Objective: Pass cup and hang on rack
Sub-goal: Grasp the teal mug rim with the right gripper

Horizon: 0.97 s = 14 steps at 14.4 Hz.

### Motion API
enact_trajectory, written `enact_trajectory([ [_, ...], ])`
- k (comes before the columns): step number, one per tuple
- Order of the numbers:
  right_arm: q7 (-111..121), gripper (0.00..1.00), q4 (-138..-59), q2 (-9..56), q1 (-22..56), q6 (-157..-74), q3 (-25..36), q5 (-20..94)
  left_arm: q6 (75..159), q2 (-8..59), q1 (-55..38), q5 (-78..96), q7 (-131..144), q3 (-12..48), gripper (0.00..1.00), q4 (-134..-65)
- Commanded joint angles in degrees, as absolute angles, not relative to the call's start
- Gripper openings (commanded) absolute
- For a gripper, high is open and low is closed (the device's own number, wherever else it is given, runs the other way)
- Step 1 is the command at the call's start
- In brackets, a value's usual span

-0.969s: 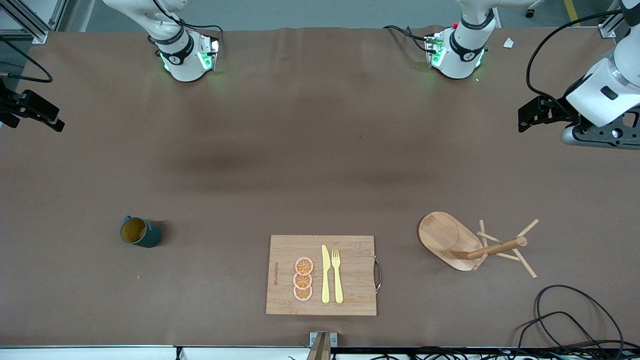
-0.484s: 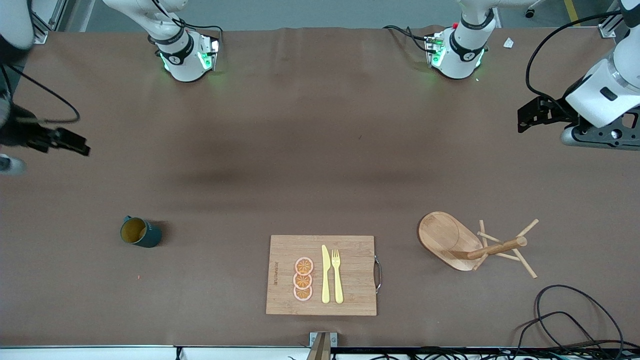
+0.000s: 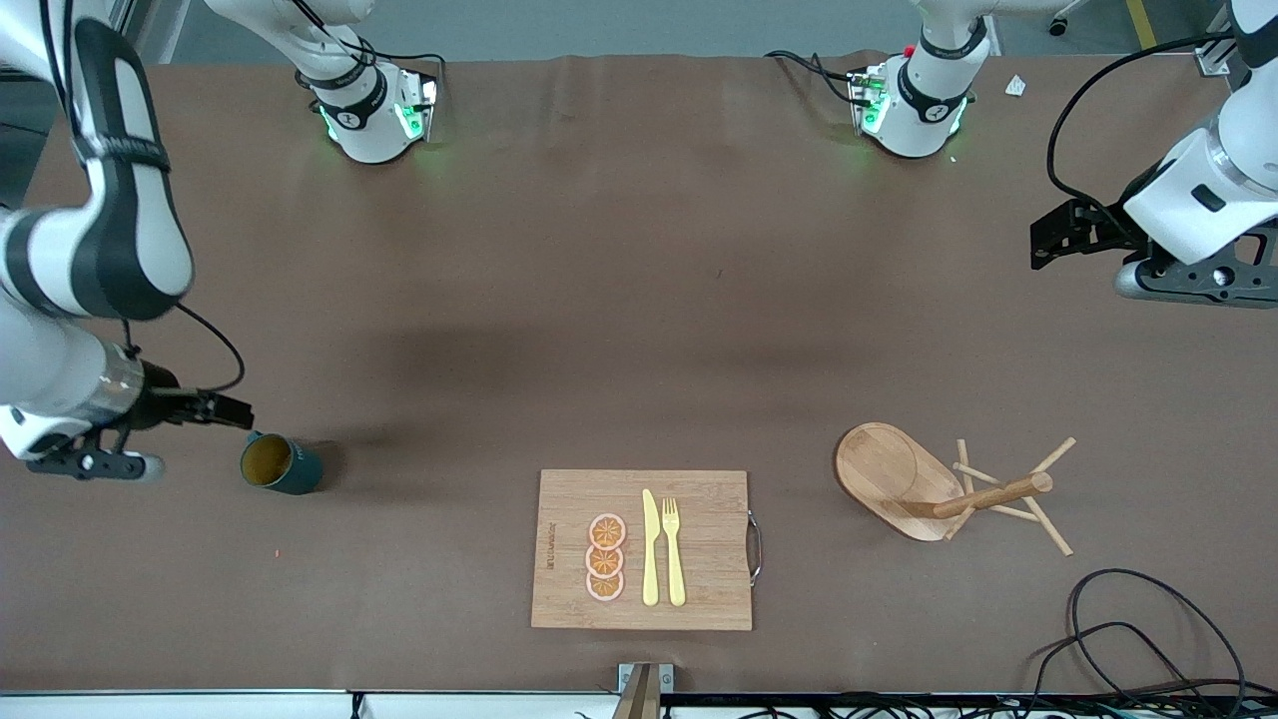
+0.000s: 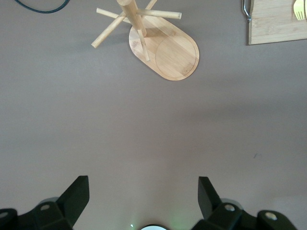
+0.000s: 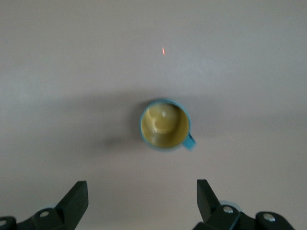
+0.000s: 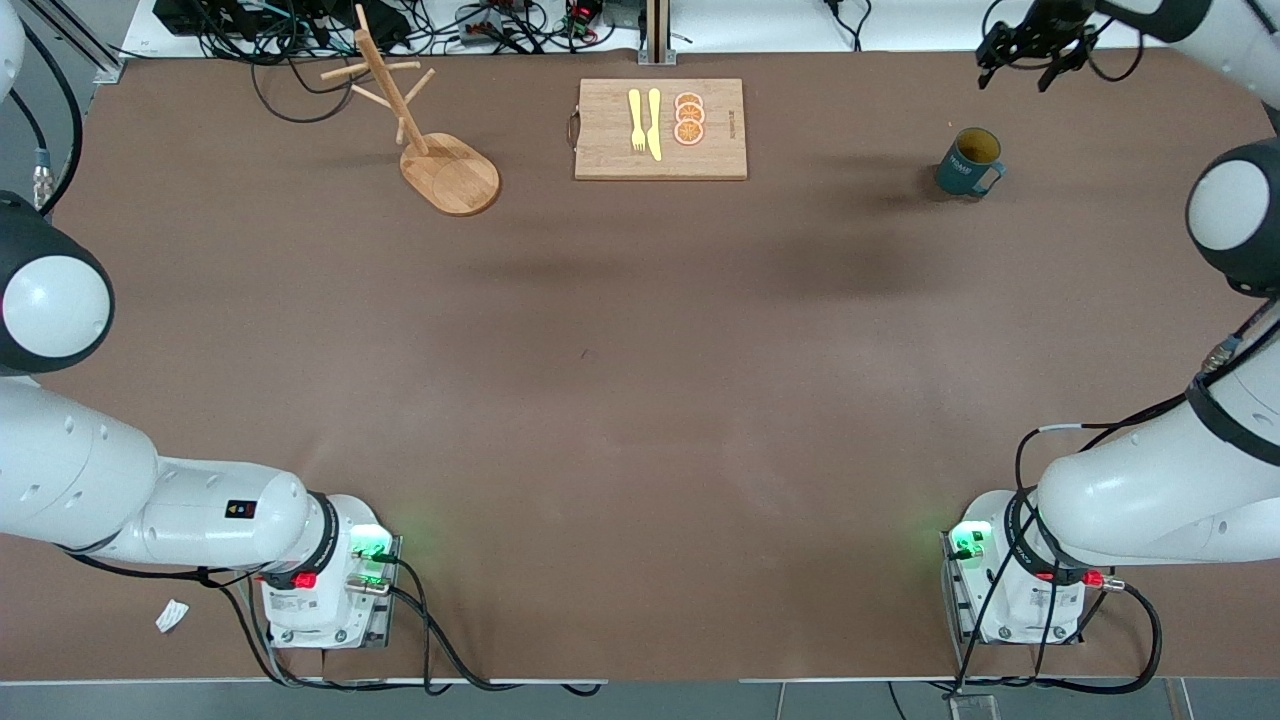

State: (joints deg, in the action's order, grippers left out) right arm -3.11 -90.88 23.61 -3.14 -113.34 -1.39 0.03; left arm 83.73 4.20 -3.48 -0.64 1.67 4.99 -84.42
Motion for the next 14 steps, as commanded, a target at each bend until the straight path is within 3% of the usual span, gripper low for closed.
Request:
enact_trajectory([
  [1, -2.99, 1.0, -89.91, 28.11, -3.08, -117.84, -1.41, 1.23, 83.32, 4.57, -3.25, 0.09, 0.88, 4.92, 1.0, -83.23],
  [7, -2.9, 0.99, -90.35, 36.38, -2.02, -126.47, -1.41, 1.14, 83.32, 4.66, -3.43, 0.18, 0.79, 5.1, 1.0, -83.15],
  [8, -2.64, 0.95, -90.35, 37.0, -2.11, -126.65, -1.41, 0.97, 83.32, 4.66, -3.43, 0.18, 0.79, 5.1, 1.0, -83.23],
  [9, -2.46, 0.88, -90.44, 37.44, -2.2, -126.48, -1.32, 0.62, 83.32, 4.66, -3.43, 0.18, 0.79, 5.1, 1.0, -83.23],
  [14, -2.55, 0.18, -91.23, 37.35, -2.2, -125.68, -1.32, 0.35, 83.41, 4.75, -3.25, 1.49, 0.79, 5.01, 1.0, -83.23],
])
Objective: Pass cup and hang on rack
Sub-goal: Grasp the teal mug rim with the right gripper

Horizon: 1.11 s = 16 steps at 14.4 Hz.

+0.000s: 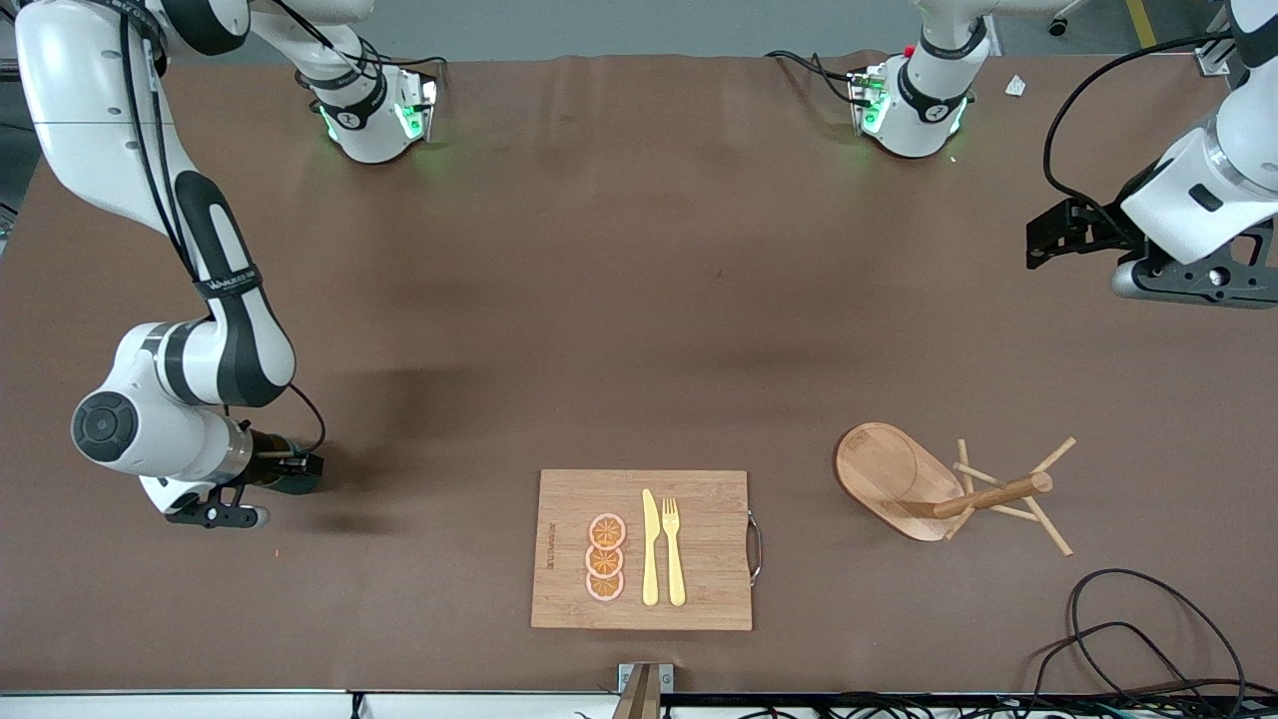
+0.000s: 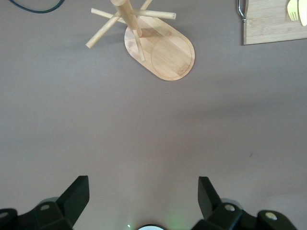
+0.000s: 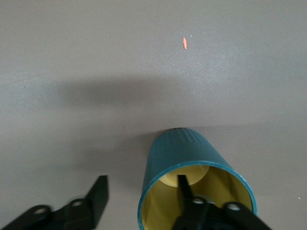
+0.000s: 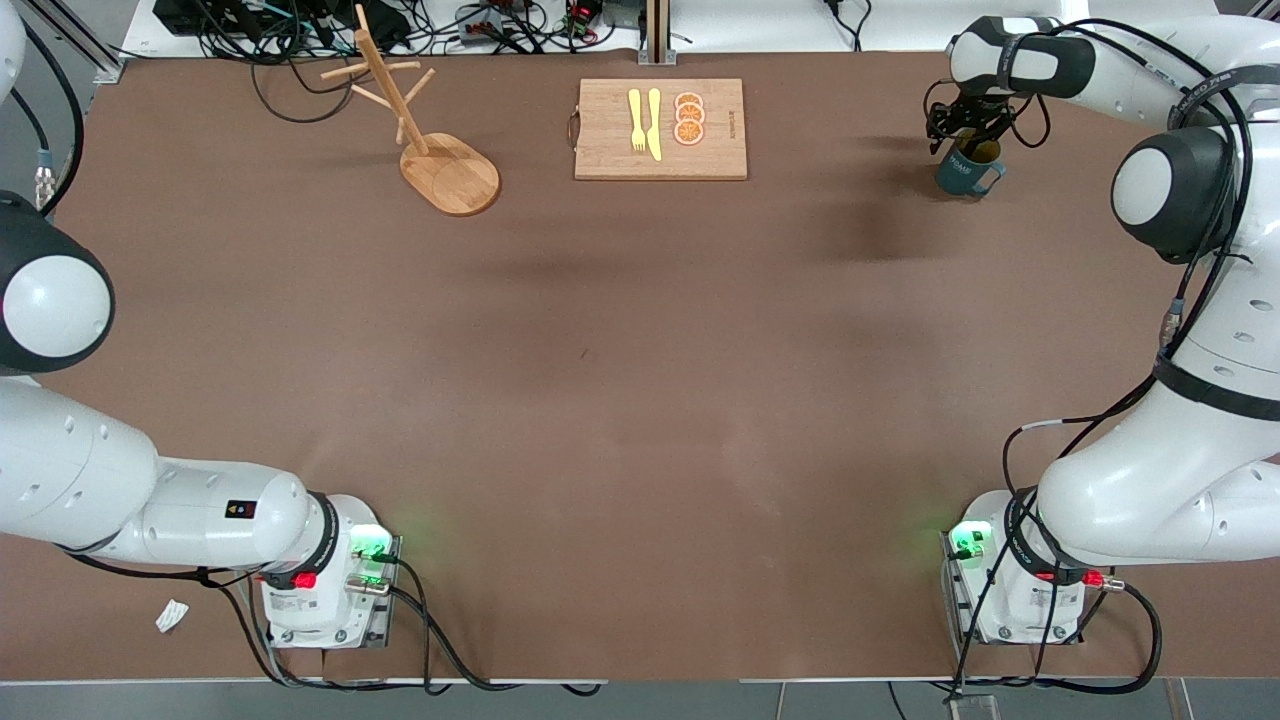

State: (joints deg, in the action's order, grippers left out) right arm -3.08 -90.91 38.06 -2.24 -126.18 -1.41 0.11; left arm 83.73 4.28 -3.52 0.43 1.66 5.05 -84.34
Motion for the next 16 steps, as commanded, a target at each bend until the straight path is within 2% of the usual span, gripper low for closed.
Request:
enact_trajectory([
  [1, -2.46, 0.11, -91.14, 37.35, -2.2, -125.6, -1.32, 0.35, 83.41, 4.75, -3.16, 1.58, 0.79, 4.92, 1.0, -83.23],
  [3, -2.37, 0.05, -91.14, 37.35, -2.37, -125.68, -1.32, 0.26, 83.41, 4.75, -3.16, 1.58, 0.79, 4.92, 1.0, -83.23],
  [8, 0.26, 0.0, -90.09, 35.78, 0.07, -123.85, -1.49, 0.18, 83.41, 4.75, -3.08, 1.58, 0.79, 4.83, 1.0, -83.23],
  [13, -14.01, 0.0, -77.28, 34.28, 13.06, -105.41, -1.58, 1.14, 83.41, 4.83, -3.08, 1.58, 0.79, 4.83, 1.0, -83.15],
  [16, -26.07, 0.01, -72.27, 34.8, 24.49, -104.5, -1.58, 1.05, 83.41, 4.83, -3.16, 1.49, 0.79, 4.83, 1.0, -83.14],
])
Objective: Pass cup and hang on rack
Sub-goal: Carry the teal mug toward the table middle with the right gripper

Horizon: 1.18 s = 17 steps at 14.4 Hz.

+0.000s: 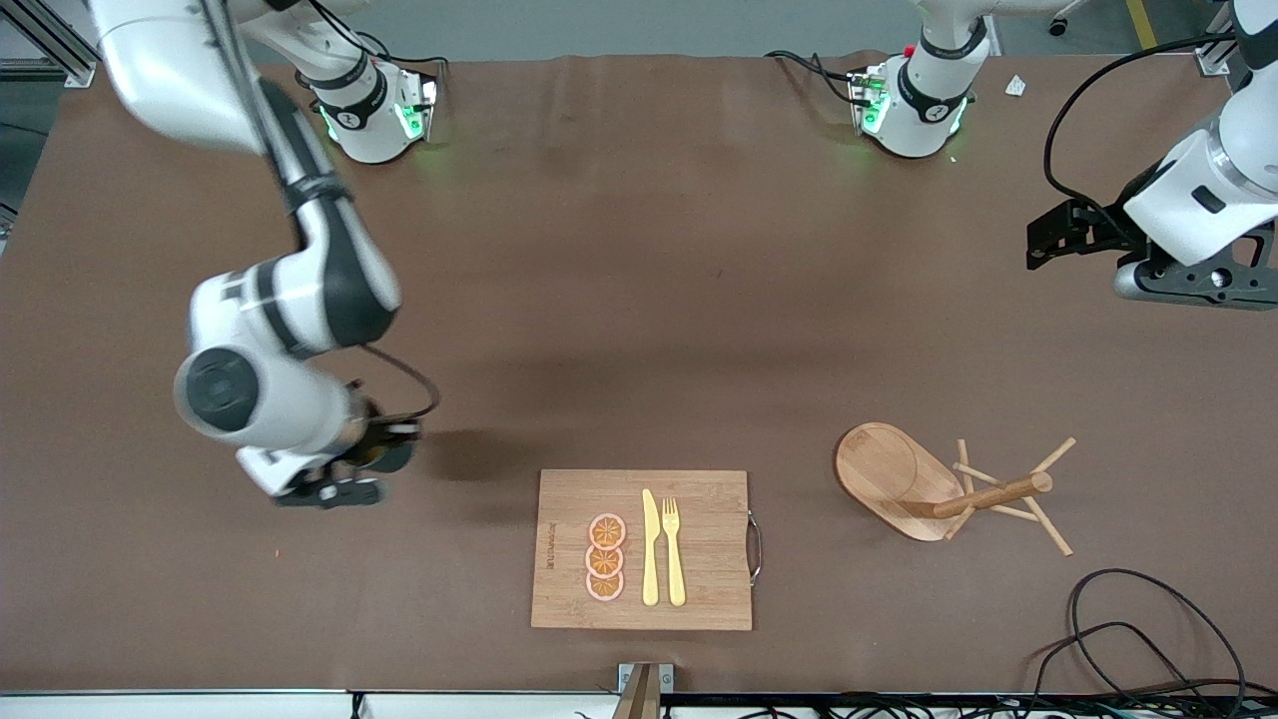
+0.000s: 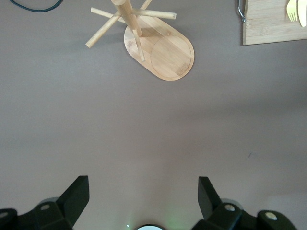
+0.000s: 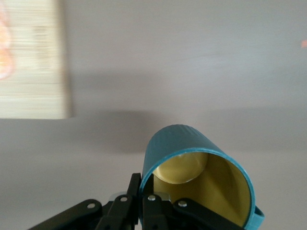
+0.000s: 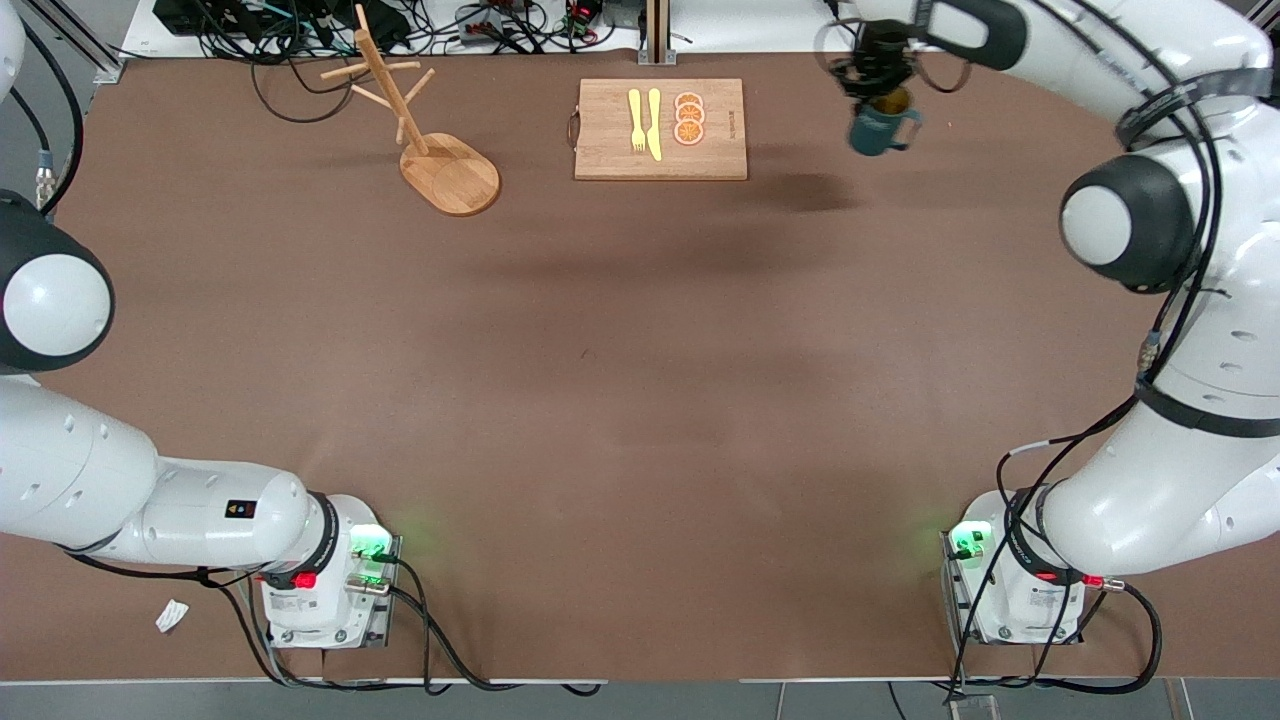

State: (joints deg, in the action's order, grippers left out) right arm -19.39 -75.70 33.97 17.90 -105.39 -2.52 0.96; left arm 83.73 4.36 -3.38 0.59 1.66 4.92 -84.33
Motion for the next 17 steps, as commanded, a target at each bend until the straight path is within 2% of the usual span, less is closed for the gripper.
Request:
enact_trajectory([
  [1, -29.41, 0.01, -70.85, 35.07, 28.26, -104.85, -1.67, 1.14, 83.41, 4.83, -3.16, 1.58, 0.79, 4.83, 1.0, -83.14],
  [4, -40.31, 0.01, -65.58, 38.31, 38.2, -108.53, -1.58, 2.11, 83.41, 4.83, -3.16, 1.58, 0.79, 4.83, 1.0, -83.14],
  [7, -47.01, 0.02, -64.95, 41.65, 45.07, -119.85, -1.49, 2.02, 83.41, 4.83, -3.16, 1.58, 0.79, 4.92, 1.0, -83.14],
  [9, -49.04, 0.02, -64.95, 44.11, 47.28, -124.44, -1.49, 2.02, 83.41, 4.83, -3.16, 1.58, 0.79, 4.83, 1.0, -83.14],
  [13, -55.45, 0.01, -59.25, 52.37, 49.92, -124.54, -1.49, 2.02, 83.41, 4.83, -3.25, 1.58, 0.79, 4.92, 1.0, -83.14],
  [17, -58.0, 0.02, -58.8, 54.84, 51.59, -124.37, -1.32, 2.02, 83.41, 4.75, -3.25, 1.49, 0.88, 4.92, 1.0, -83.14],
])
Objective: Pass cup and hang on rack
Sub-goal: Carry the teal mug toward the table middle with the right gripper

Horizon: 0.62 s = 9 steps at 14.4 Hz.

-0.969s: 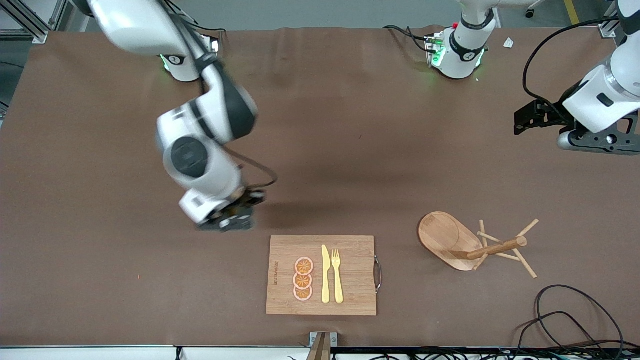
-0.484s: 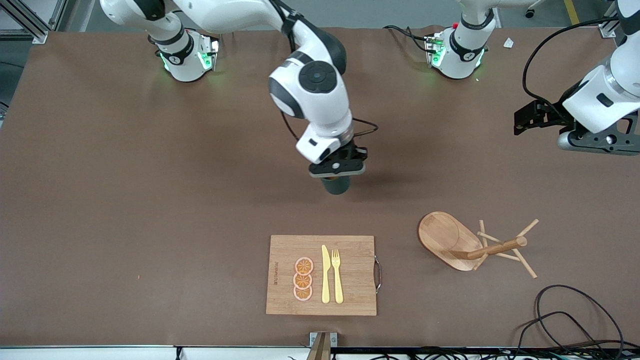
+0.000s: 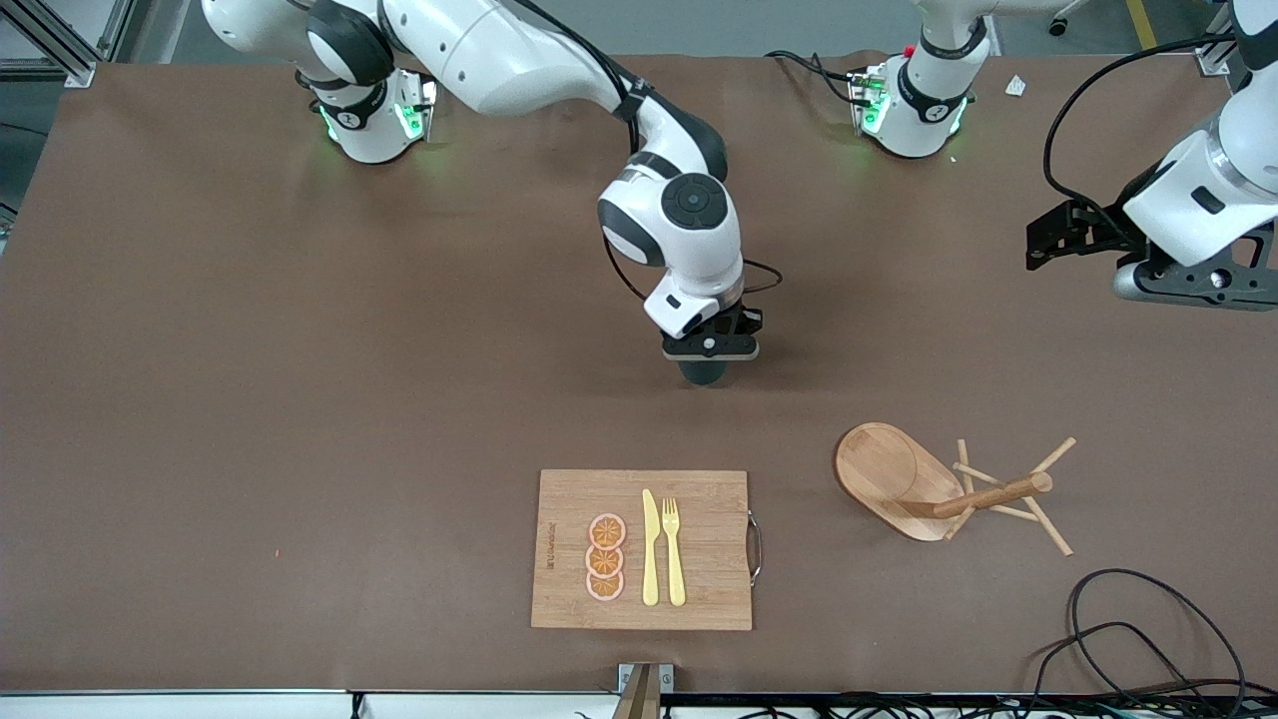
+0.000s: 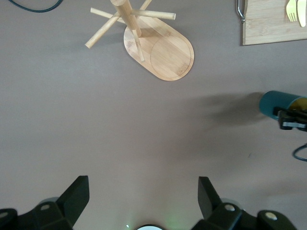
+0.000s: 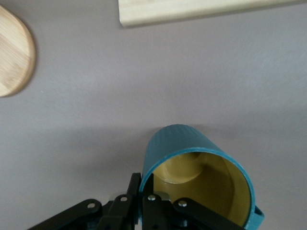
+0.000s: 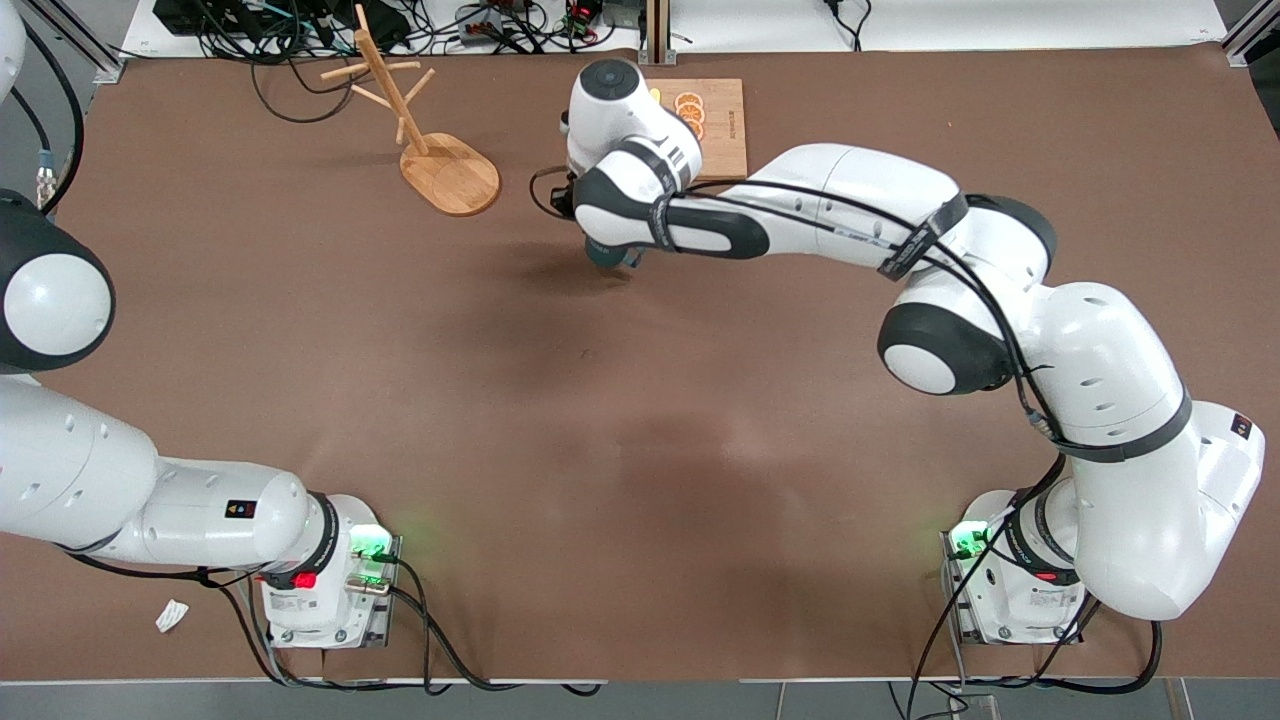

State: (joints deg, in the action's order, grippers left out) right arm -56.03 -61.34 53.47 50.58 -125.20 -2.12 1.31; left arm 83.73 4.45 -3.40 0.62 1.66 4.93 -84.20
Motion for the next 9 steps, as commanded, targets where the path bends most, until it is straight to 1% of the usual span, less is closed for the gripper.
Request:
enact_trajectory([
  [1, -58.01, 0.03, -58.8, 55.45, 51.68, -124.8, -1.32, 1.93, 83.41, 4.75, -3.16, 1.58, 0.79, 4.92, 1.0, -83.14],
  [2, -58.01, 0.05, -58.8, 55.89, 51.77, -124.98, -1.14, 1.85, 83.41, 4.75, -3.16, 1.58, 0.79, 4.83, 1.0, -83.14],
  [3, -58.09, 0.13, -58.8, 56.25, 51.94, -124.98, -0.97, 1.76, 83.41, 4.75, -3.16, 1.58, 0.79, 4.83, 1.0, -83.14],
  [4, -58.18, 0.25, -58.8, 56.25, 52.2, -125.07, -0.97, 1.67, 83.41, 4.75, -3.16, 1.15, 0.88, 4.92, 1.0, -83.23],
  [6, -58.1, 0.42, -58.8, 56.16, 52.21, -124.89, -0.88, 1.49, 83.41, 4.75, -3.6, 1.05, 1.23, 4.92, 1.0, -82.88],
  [7, -58.18, 0.46, -58.8, 55.9, 52.21, -124.89, -0.88, 1.41, 83.41, 4.83, -3.6, 0.97, 1.32, 4.92, 1.0, -82.62],
  [9, -58.18, 0.69, -58.89, 54.24, 51.95, -124.37, -0.88, 1.32, 83.41, 4.83, -3.78, 0.36, 1.67, 4.92, 1.0, -82.62],
])
